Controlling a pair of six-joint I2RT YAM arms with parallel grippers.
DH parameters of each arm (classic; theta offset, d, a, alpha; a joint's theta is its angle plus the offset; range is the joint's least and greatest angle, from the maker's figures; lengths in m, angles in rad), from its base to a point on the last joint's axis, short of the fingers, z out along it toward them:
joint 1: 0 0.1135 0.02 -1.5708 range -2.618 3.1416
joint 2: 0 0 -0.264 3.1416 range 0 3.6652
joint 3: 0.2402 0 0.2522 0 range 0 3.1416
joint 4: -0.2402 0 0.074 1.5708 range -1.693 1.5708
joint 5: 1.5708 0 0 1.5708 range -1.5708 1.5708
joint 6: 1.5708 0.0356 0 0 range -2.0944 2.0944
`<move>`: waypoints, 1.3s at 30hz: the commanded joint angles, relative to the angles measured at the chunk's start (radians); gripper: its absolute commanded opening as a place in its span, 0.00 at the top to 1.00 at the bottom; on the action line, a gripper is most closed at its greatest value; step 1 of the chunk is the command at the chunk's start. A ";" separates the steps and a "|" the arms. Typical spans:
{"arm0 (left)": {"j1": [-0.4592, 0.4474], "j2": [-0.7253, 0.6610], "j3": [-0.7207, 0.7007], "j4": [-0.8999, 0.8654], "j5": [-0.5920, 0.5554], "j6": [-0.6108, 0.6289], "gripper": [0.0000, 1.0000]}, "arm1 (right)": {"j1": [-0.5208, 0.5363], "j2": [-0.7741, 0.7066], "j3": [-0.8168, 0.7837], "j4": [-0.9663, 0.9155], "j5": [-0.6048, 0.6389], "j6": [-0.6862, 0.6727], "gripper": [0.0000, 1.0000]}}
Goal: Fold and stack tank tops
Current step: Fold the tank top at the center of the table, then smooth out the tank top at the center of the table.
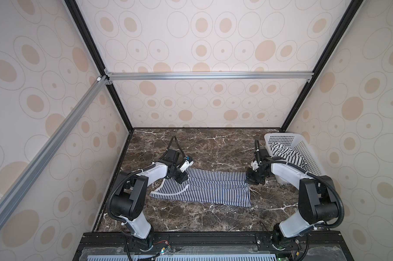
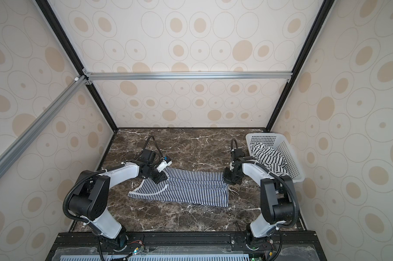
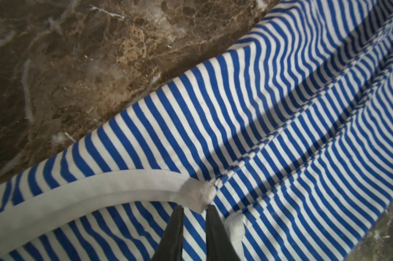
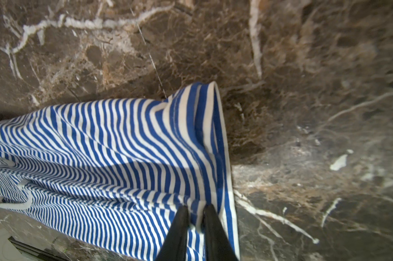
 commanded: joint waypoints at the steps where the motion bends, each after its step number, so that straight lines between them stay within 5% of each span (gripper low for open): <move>1: -0.004 -0.068 -0.004 -0.027 -0.033 0.045 0.76 | 0.010 -0.059 -0.002 -0.040 0.017 0.019 0.80; 7: -0.003 -0.081 0.014 0.060 -0.232 0.051 0.63 | 0.063 -0.023 0.052 -0.035 0.036 0.043 0.79; 16: 0.091 -0.089 -0.005 0.152 -0.313 0.046 0.44 | 0.112 0.083 0.064 0.022 0.044 0.073 0.80; 27: 0.374 0.029 0.094 0.089 -0.069 0.046 0.39 | 0.112 0.126 0.023 0.053 0.052 0.080 0.80; 35: 0.431 0.196 0.199 -0.007 0.169 0.052 0.47 | 0.112 0.124 0.003 0.056 0.061 0.089 0.80; 39: 0.441 0.239 0.223 0.013 0.158 0.019 0.50 | 0.112 0.119 -0.010 0.060 0.058 0.090 0.80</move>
